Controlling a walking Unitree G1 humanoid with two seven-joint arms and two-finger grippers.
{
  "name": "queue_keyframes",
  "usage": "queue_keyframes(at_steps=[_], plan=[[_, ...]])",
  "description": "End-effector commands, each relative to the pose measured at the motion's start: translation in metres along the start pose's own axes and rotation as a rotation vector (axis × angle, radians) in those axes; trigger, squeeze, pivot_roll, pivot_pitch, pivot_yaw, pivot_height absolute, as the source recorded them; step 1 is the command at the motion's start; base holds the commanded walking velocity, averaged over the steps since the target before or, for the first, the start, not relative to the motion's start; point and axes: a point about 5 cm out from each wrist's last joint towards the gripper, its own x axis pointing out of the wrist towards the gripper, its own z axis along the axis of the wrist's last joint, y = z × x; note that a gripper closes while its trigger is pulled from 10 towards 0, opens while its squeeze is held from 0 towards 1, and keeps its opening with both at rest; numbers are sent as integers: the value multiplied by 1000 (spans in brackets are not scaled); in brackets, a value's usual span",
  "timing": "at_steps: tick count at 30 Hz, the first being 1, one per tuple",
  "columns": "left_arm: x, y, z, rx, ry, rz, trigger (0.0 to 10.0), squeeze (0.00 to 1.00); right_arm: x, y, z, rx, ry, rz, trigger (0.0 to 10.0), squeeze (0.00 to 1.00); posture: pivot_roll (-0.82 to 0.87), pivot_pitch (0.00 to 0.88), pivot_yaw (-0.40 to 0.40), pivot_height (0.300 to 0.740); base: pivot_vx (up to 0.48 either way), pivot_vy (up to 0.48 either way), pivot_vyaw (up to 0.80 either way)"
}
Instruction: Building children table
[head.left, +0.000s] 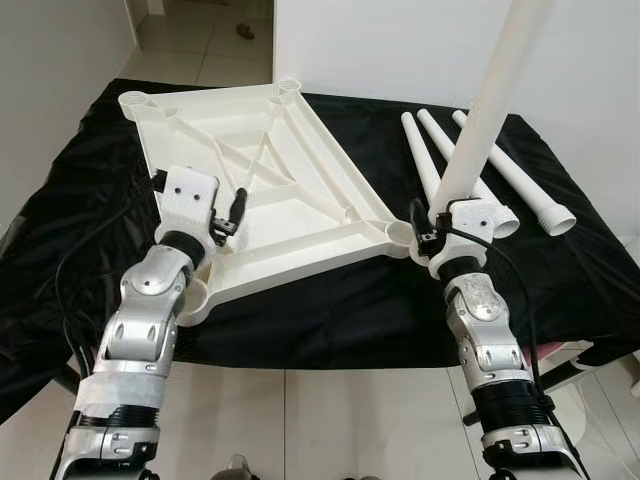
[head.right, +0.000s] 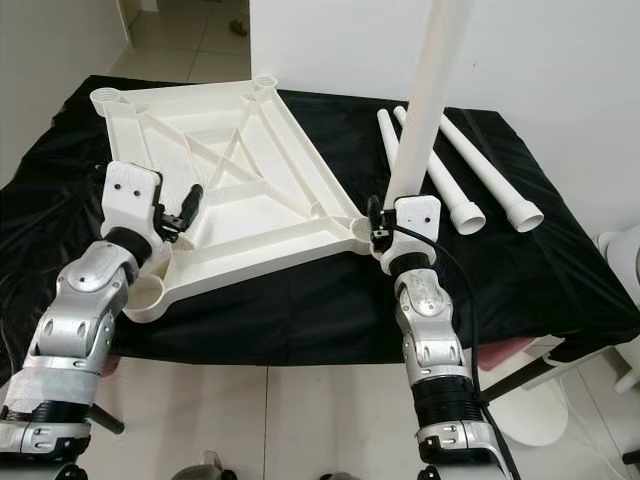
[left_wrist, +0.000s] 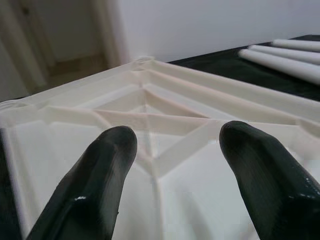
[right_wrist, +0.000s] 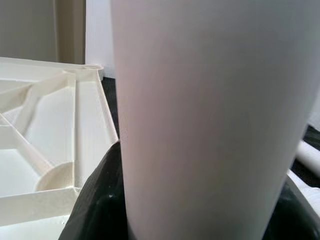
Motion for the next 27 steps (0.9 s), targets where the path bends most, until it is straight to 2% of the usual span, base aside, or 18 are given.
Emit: queue_keyframes(at_steps=[1, 10, 14, 20, 26, 27], plan=[[0, -9, 0, -3, -5, -57, 10000, 0, 2, -3, 5, -5, -25, 3, 10000, 0, 91, 55, -57, 740, 0, 0, 0], [2, -18, 4, -28, -17, -112, 10000, 0, 1, 1, 11, 52, -58, 41, 10000, 0, 90, 47, -55, 740, 0, 0, 0], [0, -24, 5, -58, -20, -158, 10000, 0, -1, 4, 10, 48, -52, 53, 10000, 0, 89, 47, -55, 740, 0, 0, 0], [-2, -29, 6, -60, -25, -210, 10000, 0, -1, 4, 9, 48, -52, 55, 10000, 0, 88, 46, -55, 740, 0, 0, 0], [-3, -38, 1, -37, 9, -260, 10000, 0, 2, -3, 15, 56, -84, 19, 10000, 0, 85, 39, -57, 740, 0, 0, 0], [-4, -44, -6, -14, 59, -304, 10000, 0, 2, -5, 15, 57, -83, 4, 10000, 0, 86, 35, -56, 740, 0, 0, 0]])
